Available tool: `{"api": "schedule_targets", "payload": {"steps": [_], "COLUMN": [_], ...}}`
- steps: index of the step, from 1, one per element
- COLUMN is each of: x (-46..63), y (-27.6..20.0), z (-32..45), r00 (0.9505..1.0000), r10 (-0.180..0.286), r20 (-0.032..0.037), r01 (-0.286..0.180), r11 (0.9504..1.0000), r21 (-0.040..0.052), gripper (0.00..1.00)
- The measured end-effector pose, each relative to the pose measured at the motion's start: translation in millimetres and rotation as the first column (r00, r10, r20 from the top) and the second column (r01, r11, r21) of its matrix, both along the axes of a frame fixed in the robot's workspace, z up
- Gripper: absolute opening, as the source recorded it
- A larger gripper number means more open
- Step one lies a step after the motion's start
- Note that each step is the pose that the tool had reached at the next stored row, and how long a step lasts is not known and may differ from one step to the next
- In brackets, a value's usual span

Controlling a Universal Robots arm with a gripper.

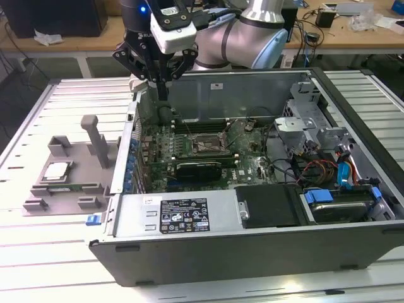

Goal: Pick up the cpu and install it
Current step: 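Reach for the cpu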

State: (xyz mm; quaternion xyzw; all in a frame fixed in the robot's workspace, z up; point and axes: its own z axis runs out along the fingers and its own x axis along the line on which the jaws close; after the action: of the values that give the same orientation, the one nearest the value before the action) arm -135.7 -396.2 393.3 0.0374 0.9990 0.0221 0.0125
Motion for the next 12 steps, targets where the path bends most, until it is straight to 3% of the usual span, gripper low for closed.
{"api": "schedule_targets", "payload": {"steps": [4, 12], "x": [-12.4, -25.3], "y": [3.1, 6.0], "z": [0.0, 0.0], "r00": [1.0, 1.0], "r10": [0.0, 0.0], "r20": [0.0, 0.0], "r01": [0.0, 0.0], "r11": [1.0, 1.0], "r21": [0.0, 0.0], "gripper": [0.11, 0.11]}}
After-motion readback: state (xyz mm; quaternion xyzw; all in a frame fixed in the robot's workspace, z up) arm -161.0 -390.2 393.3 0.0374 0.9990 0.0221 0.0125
